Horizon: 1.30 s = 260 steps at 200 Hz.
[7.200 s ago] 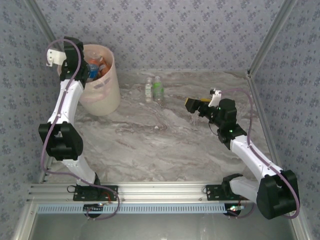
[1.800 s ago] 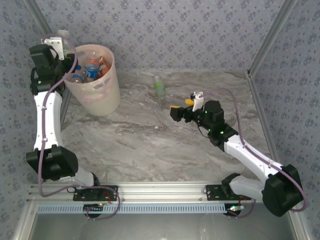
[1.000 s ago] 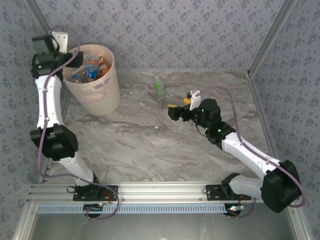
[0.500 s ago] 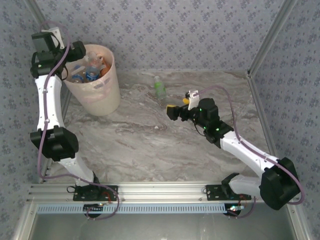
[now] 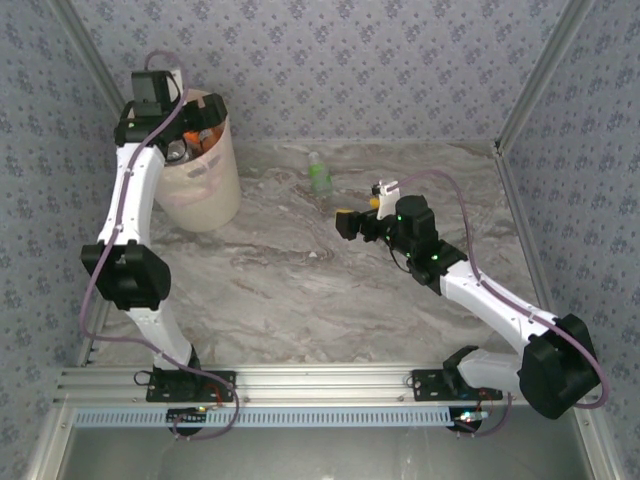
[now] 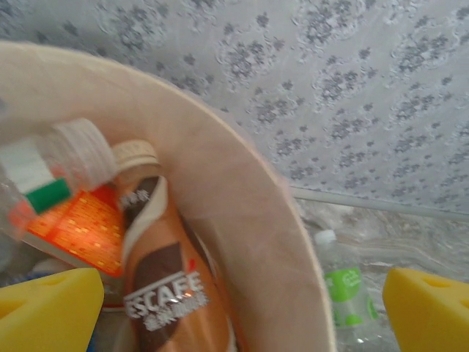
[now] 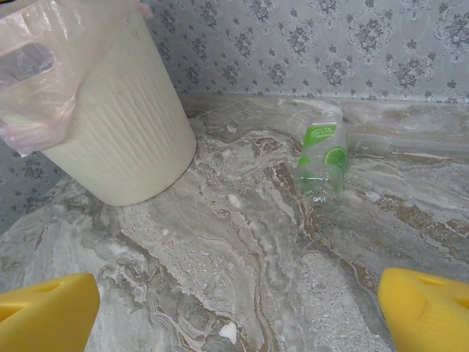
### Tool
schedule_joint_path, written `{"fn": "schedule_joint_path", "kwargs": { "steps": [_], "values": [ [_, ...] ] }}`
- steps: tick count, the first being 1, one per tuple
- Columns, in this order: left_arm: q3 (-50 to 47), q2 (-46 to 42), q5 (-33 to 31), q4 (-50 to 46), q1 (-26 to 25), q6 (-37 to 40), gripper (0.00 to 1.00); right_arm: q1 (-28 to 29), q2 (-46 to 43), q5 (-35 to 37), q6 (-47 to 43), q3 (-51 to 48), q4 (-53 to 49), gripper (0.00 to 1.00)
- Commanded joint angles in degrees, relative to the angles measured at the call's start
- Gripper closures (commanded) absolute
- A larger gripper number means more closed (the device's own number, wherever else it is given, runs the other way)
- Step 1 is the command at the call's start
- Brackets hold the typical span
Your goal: Put the plastic bottles in the bin
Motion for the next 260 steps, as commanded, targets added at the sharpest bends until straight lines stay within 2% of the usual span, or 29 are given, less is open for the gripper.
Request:
{"fn": "schedule_joint_path", "kwargs": {
  "steps": [1,30,68,87,111,163,207,260],
  "values": [
    [-2.4,-4.9,1.4,2.8,-2.1,-3.1,0.02,0.4,-0.1,0.9,0.7,1.1,-0.8,0.0],
    [-7.8,-9.3,-0.3,5.7,-7.2,-4.5,0.02,-0.1,0.8,2.5,2.3,-0.1,-0.2,0.0],
    [-17.5,-13.8,-6.5,12.2,-14.4,-9.2,0.02,-2.5,2.7,5.7,6.9,-0.5,-0.1,0.0],
    [-19.4,-13.3,-12.3,12.7,-18.5,-10.0,0.02,-3.9,3.4,7.3,10.3,-0.6,-1.2,0.0],
    [-17.6,-9.4,-18.4,9.7,-21.7,-11.0,0.02,-5.3,3.3,8.3,12.8,-1.5,-1.4,0.0],
    [-8.0,3.7,-23.6,3.9,-26.8,-13.7,0.02,-6.9,2.6,9.4,14.5,-1.8,-4.7,0.0],
    [-0.7,15.0,-25.7,3.0,-28.9,-15.8,0.02,-7.6,0.4,6.0,13.1,-2.8,-4.5,0.0],
    [7.8,26.3,-28.4,2.0,-30.1,-19.4,0.02,-8.1,-4.8,7.8,10.3,-4.3,-8.4,0.0]
  ]
}}
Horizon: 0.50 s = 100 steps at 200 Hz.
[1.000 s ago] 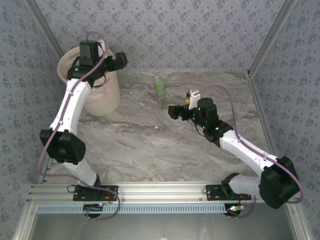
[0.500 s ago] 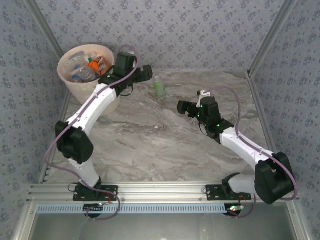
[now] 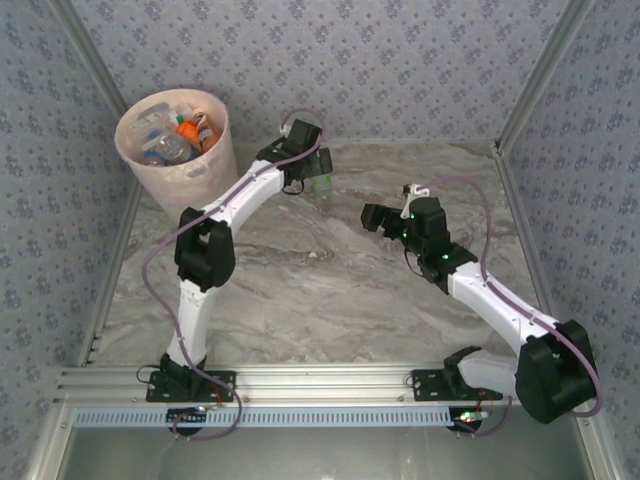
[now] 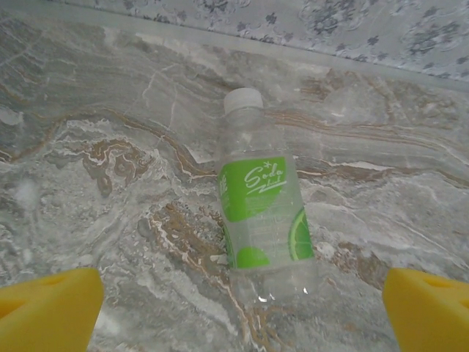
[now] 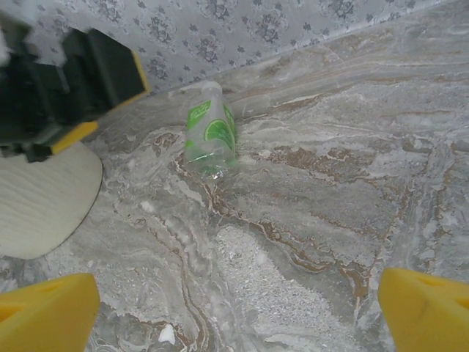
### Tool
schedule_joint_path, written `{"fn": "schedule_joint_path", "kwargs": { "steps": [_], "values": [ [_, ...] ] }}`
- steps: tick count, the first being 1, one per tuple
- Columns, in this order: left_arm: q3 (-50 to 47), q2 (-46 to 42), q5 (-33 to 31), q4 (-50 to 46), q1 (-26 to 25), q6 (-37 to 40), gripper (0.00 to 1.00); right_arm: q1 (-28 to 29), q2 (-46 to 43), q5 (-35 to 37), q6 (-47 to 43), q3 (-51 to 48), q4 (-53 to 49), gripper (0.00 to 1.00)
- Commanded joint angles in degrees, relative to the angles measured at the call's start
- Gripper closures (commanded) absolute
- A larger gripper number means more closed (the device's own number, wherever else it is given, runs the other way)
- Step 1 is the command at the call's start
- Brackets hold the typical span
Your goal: Put the plastic bottles in the bin
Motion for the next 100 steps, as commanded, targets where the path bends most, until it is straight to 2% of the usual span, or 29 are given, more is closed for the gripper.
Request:
{"fn": "schedule_joint_path", "kwargs": {
  "steps": [1,76,100],
  "values": [
    [5.1,3.8,-2.9,-1.4,-0.5,-2.5,0.02,-0.5,-3.2,0.9,-2.1,-1.1,-2.9,0.0],
    [26.0,22.1,-8.7,-10.3,-1.4,-4.1,0.02,-2.4,-9.3,2.0,-3.1,-4.0,-6.1,0.0],
    [32.7,27.4,-7.7,-12.2,-1.4,-3.8,0.02,-2.7,-10.4,2.4,-3.3,-4.4,-6.9,0.0]
  ]
}}
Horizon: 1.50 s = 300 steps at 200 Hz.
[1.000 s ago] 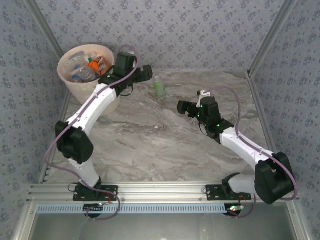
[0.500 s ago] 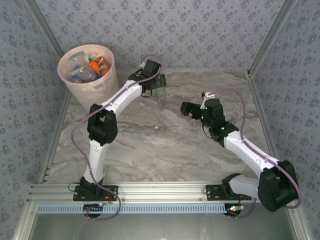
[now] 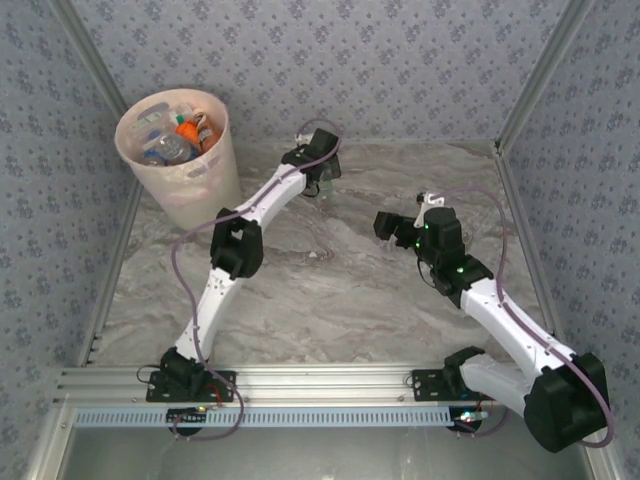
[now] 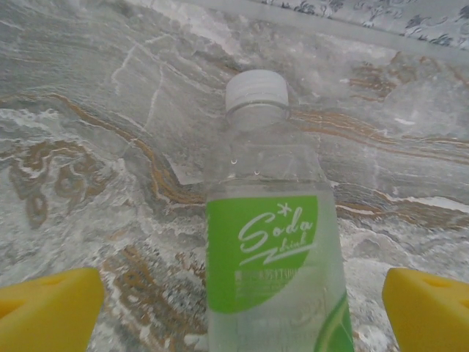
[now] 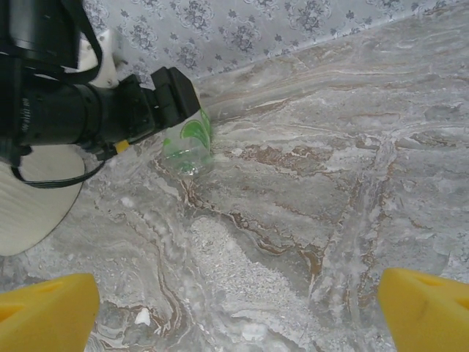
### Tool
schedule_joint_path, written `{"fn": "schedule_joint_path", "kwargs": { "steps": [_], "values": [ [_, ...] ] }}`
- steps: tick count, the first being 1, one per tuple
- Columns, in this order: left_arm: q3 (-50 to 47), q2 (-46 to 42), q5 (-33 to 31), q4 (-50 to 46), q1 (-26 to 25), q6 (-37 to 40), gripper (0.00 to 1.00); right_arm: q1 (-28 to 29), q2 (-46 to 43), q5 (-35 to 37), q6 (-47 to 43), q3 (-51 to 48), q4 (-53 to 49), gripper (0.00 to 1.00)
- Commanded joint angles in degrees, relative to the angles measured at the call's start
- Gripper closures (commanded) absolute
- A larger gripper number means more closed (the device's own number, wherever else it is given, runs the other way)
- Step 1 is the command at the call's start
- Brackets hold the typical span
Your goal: Put the plastic bottles in the bin
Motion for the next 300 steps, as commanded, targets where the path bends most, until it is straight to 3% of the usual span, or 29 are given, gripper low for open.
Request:
{"fn": "schedule_joint_path", "kwargs": {
  "steps": [1,34,95,128,169,215,238,270,300],
  "values": [
    [6.5,4.3,-1.3,-4.3,-0.2,-0.8,0.02,-0.5,-1.7,1.5,-1.0,-0.6,-2.0,0.0],
    [9.0,7.4,1.0,-3.9,0.1,-0.3,0.06,-1.1,-2.3,1.8,-1.2,-0.7,-2.3,0.0],
    [9.7,8.1,3.3,-3.4,2.0,2.5,0.34,-1.7,-1.8,1.6,-1.1,-0.7,-1.9,0.0],
    [9.2,4.0,4.9,-4.6,1.9,6.8,0.41,-1.8,-1.5,1.4,-0.8,-0.7,-1.3,0.0],
    [1.5,-5.8,6.3,-2.7,1.7,9.0,0.46,-1.7,-0.8,1.1,-0.7,-0.5,-0.6,0.0],
    [-23.0,-26.5,9.8,10.7,1.2,11.5,0.47,-1.8,0.5,0.7,0.1,-0.4,1.6,0.0],
    [-30.4,-36.7,9.6,13.2,1.1,13.6,0.47,-1.7,1.2,0.4,0.6,-0.3,2.7,0.0],
    [-33.6,-47.6,8.6,13.9,1.8,17.6,0.46,-1.7,2.8,-0.2,1.6,-0.4,4.8,0.0],
    [-33.6,-52.4,5.7,12.9,4.2,19.5,0.46,-1.6,4.5,-1.7,2.9,0.0,6.2,0.0]
  ]
}}
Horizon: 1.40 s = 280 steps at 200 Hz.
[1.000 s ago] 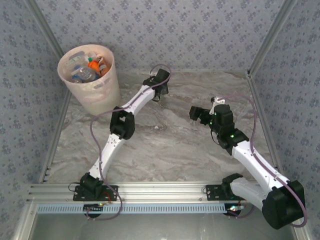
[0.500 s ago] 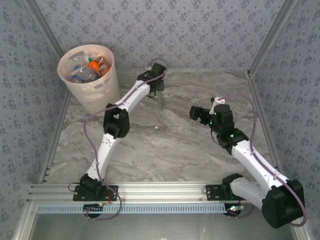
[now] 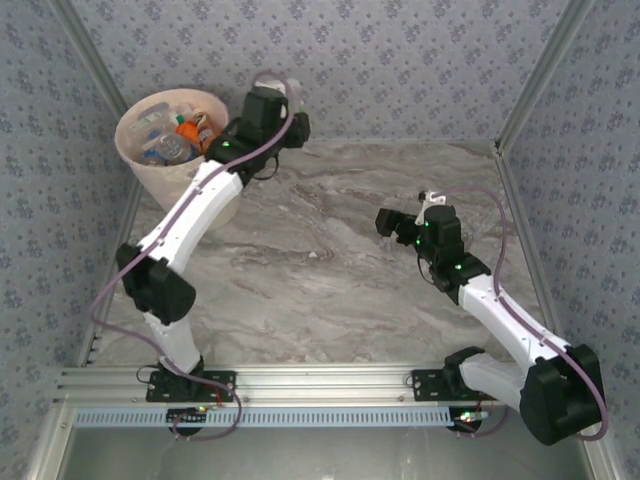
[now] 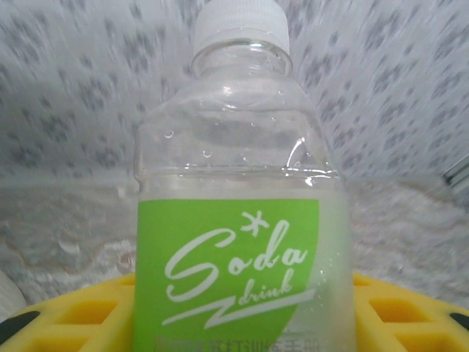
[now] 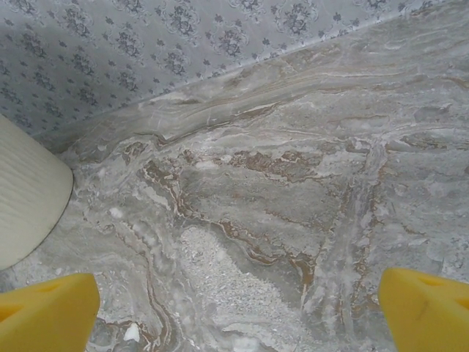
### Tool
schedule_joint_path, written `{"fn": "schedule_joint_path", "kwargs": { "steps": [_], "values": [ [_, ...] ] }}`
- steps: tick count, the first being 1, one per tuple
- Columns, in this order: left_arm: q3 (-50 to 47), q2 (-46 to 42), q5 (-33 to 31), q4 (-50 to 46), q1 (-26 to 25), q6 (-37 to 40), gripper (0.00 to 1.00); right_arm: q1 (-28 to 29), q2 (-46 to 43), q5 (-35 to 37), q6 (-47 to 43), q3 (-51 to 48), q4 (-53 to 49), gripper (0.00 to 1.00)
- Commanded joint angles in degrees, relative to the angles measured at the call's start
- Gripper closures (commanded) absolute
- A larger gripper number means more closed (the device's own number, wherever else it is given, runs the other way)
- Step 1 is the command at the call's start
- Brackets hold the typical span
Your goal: Put the plastic bottles in the bin
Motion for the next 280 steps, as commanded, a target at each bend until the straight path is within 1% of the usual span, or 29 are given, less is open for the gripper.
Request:
{"fn": "schedule_joint_path", "kwargs": {
  "steps": [1,21,55,89,93,110,125,148,170,178,188,197,205,218,251,280],
  "values": [
    [-1.0,-3.5,-3.2,0.9,2.2,3.4,0.46,-0.1,1.2,-1.4,1.8,0.3,2.5,0.0],
    [-0.9,-4.9,-5.3,-0.3,4.6,4.1,0.46,0.0,1.5,-1.7,2.1,0.4,2.6,0.0],
    [1.6,-5.5,-4.0,-5.4,10.7,3.9,0.47,0.0,1.2,-1.6,2.1,0.2,2.3,0.0],
    [3.8,-5.1,2.4,-10.0,19.1,1.5,0.46,-0.1,1.4,-1.4,2.1,0.1,2.7,0.0],
    [4.1,-4.8,3.0,-11.8,20.0,1.0,0.46,0.0,1.4,-1.4,2.1,0.0,2.9,0.0],
    [5.2,-3.7,5.9,-14.4,23.1,-0.4,0.46,0.1,1.8,-1.5,2.2,0.0,3.3,0.0],
    [5.7,-2.5,8.3,-15.4,24.9,-1.0,0.46,0.1,2.1,-1.6,2.3,0.2,3.4,0.0],
    [8.3,0.2,9.7,-18.1,25.6,-0.7,0.46,0.1,2.6,-1.9,2.3,0.9,3.3,0.0],
    [12.6,3.3,9.7,-21.5,25.5,-0.2,0.42,0.2,3.0,-2.2,2.4,1.3,3.2,0.0],
    [14.7,4.6,9.5,-23.2,25.6,-0.3,0.37,0.2,3.2,-2.2,2.5,1.5,3.1,0.0],
    [17.5,6.1,9.3,-25.3,25.5,-0.5,0.25,0.2,3.3,-2.3,2.5,1.7,3.1,0.0],
    [19.7,7.1,9.3,-26.7,25.6,-0.4,0.17,0.3,3.3,-2.2,2.5,1.7,2.9,0.0],
    [21.3,7.4,9.2,-27.3,25.5,-0.3,0.13,0.3,3.2,-2.3,2.5,1.8,2.8,0.0],
    [22.6,7.2,9.0,-27.6,25.6,-0.3,0.11,0.3,3.2,-2.1,2.5,1.9,2.7,0.0],
    [21.3,4.3,9.4,-26.9,25.5,-0.4,0.07,0.3,3.4,-1.8,2.5,1.9,3.0,0.0],
    [12.4,-2.1,12.0,-21.0,25.4,-0.8,0.04,0.4,3.7,-1.7,2.3,1.9,3.2,0.0]
  ]
}}
